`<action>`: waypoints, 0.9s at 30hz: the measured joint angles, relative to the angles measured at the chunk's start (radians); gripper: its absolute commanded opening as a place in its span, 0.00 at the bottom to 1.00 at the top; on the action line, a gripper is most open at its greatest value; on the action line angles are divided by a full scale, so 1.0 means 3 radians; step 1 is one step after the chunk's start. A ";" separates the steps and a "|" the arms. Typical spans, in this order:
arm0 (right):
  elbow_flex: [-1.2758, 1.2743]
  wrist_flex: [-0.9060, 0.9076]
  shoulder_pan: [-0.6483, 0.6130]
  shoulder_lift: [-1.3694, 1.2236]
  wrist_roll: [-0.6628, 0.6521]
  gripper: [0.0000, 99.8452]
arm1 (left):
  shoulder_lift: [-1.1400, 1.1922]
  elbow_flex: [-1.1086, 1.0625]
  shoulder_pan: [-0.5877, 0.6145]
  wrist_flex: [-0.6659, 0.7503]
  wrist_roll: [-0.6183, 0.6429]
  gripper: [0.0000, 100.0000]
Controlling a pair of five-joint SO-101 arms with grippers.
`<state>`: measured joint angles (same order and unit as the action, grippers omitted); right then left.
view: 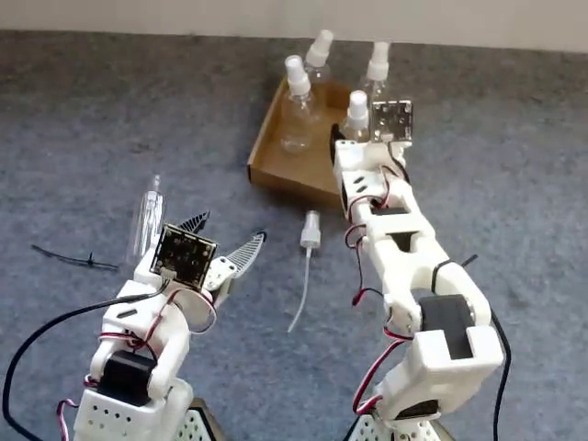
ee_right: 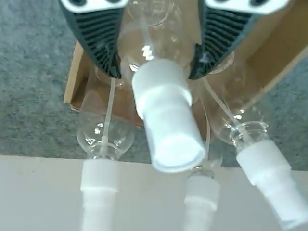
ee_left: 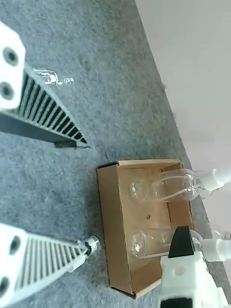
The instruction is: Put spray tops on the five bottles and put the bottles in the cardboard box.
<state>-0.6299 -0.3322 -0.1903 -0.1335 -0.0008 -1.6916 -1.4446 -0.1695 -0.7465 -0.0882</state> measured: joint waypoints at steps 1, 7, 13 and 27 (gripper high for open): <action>0.0005 0.0000 0.0000 -0.0005 0.0000 0.00 | 0.0000 0.0000 0.0000 0.0000 0.0000 0.27; 0.0005 0.0000 0.0026 -0.0005 0.0000 0.00 | 0.0000 0.0000 0.0000 0.0000 0.0000 0.27; 0.0005 0.0005 0.0087 -0.0005 0.0000 0.01 | 0.0000 0.0000 0.0000 0.0000 0.0000 0.27; 0.0005 0.0005 0.0092 -0.0005 0.0000 0.01 | 0.0000 0.0000 0.0000 0.0000 0.0000 0.27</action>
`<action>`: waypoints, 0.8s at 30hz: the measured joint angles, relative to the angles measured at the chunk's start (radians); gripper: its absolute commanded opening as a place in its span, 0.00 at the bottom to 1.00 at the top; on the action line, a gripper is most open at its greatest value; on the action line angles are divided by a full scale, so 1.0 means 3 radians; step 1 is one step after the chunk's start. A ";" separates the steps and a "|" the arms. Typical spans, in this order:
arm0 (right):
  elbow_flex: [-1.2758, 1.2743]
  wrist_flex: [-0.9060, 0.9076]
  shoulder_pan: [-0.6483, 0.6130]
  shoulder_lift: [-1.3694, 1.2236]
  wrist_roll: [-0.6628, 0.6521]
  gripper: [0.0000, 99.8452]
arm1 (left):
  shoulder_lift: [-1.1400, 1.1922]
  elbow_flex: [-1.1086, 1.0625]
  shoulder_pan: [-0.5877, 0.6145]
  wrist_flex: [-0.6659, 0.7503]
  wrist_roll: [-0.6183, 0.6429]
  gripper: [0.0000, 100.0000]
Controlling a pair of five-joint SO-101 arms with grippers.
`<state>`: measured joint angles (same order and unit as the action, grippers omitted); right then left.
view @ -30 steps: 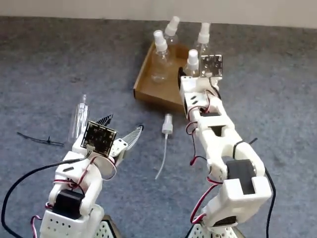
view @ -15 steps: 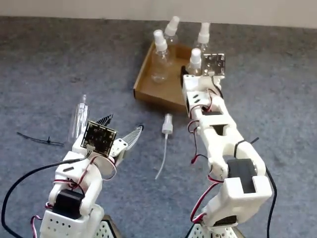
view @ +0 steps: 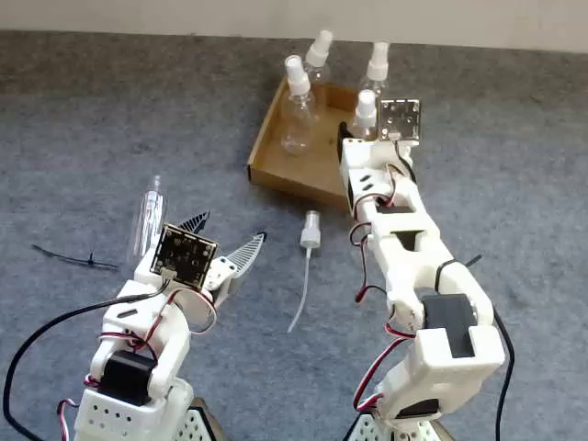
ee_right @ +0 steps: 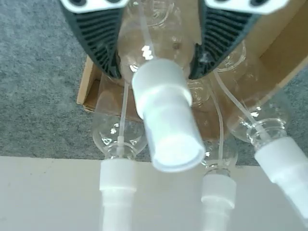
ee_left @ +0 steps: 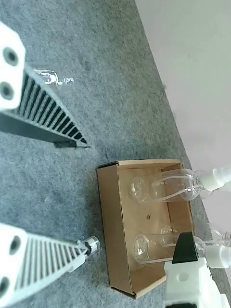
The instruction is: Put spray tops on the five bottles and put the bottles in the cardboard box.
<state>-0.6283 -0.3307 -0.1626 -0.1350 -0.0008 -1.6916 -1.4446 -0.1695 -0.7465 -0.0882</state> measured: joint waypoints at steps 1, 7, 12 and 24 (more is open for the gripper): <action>0.0000 0.0000 0.0000 0.0000 0.0000 0.01 | 0.0000 0.0000 0.0000 0.0000 0.0000 0.27; 0.0000 0.0000 0.0010 0.0000 0.0000 0.01 | 0.0000 0.0000 0.0000 0.0000 0.0000 0.27; 0.0000 0.0000 0.0010 0.0000 0.0000 0.08 | 0.0000 0.0000 0.0000 0.0000 0.0000 0.27; 0.0000 0.0000 0.0010 0.0000 0.0000 0.10 | 0.0000 0.0000 0.0000 0.0000 0.0000 0.27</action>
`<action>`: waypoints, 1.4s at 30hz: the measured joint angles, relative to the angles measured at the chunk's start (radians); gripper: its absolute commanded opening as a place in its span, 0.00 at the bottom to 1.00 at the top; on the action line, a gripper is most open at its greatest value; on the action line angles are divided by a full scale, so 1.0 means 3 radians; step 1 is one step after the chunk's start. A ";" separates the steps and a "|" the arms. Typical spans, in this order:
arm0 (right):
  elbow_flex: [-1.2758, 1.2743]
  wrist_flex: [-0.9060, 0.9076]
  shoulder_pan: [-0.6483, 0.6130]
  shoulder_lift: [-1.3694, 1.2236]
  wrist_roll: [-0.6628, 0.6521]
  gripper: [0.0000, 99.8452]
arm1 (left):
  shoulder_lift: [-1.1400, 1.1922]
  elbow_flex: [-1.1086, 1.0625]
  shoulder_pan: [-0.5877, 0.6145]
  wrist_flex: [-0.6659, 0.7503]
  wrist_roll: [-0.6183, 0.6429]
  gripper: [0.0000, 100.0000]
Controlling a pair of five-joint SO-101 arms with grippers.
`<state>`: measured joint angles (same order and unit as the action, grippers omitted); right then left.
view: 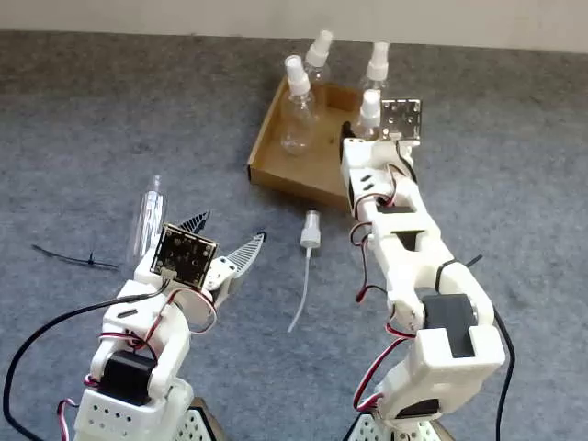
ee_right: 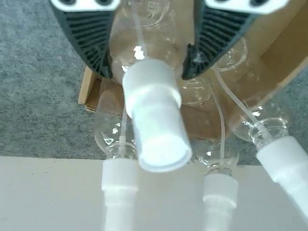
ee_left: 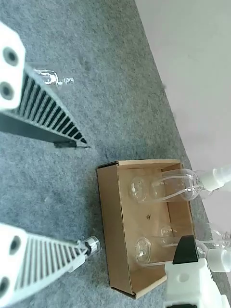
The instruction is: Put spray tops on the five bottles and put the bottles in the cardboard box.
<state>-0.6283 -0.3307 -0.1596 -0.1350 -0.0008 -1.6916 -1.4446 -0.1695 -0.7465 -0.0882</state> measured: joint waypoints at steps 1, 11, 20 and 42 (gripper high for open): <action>0.0000 0.0000 0.0000 0.0000 0.0000 0.10 | 0.0000 0.0000 0.0000 0.0000 0.0000 0.27; 0.0072 0.0199 -0.0005 0.0005 0.0000 0.20 | 0.0000 0.0000 0.0000 0.0000 0.0000 0.27; 0.0118 0.0460 0.0000 0.0312 0.0005 0.21 | 0.0000 0.0000 0.0000 0.0000 0.0000 0.27; 0.0276 0.1857 -0.0051 0.1662 0.0005 0.21 | 0.0000 -0.0010 0.0000 0.0000 0.0000 0.27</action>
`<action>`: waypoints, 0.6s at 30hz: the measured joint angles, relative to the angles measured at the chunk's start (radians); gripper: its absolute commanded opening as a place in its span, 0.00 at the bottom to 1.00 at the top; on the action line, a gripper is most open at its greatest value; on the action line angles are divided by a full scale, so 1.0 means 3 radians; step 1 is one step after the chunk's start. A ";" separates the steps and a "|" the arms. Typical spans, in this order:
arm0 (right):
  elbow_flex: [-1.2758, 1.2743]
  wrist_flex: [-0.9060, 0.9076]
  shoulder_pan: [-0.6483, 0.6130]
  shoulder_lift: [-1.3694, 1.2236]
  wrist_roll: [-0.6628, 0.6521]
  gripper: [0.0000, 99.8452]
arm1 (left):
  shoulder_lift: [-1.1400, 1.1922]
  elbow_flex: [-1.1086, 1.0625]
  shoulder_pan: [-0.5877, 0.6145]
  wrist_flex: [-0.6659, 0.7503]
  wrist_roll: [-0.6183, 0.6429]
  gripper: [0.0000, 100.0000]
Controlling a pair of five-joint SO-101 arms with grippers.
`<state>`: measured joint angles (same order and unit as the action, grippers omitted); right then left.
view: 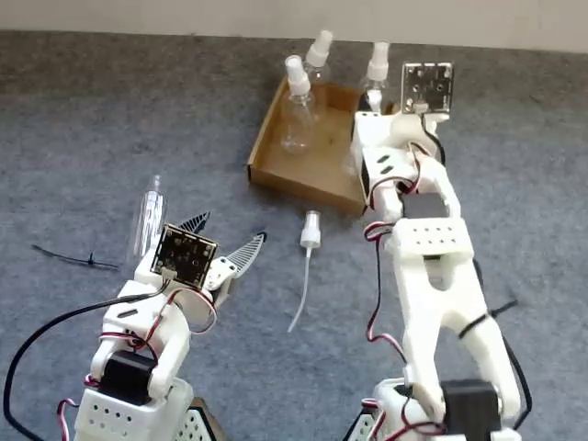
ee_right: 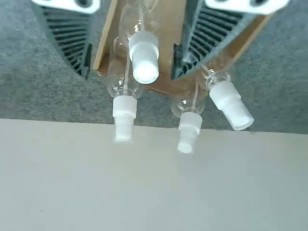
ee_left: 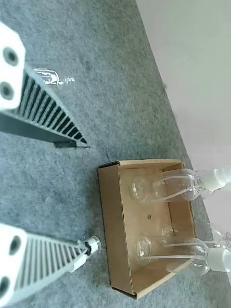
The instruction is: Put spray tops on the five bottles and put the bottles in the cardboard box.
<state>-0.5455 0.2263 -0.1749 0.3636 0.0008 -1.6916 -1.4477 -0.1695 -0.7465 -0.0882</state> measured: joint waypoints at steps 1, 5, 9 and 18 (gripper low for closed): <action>0.0077 0.0189 -0.0036 0.0061 0.0000 0.21 | 0.0000 0.0000 0.0000 0.0000 0.0000 0.27; 0.0404 0.0972 -0.0286 0.0261 0.0000 0.21 | 0.0000 0.0000 0.0087 0.0000 0.0000 0.27; 0.0665 0.1657 -0.0573 0.0384 0.0000 0.21 | 0.0000 0.0194 0.0716 -0.0026 0.0000 0.27; 0.0783 0.2036 -0.1161 0.0435 0.0000 0.21 | 0.0026 0.0399 0.2475 -0.0389 -0.0568 0.27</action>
<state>-0.3107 0.8370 -0.5232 0.4941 0.0008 -1.6840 -1.3280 0.5731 -0.8631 -0.2585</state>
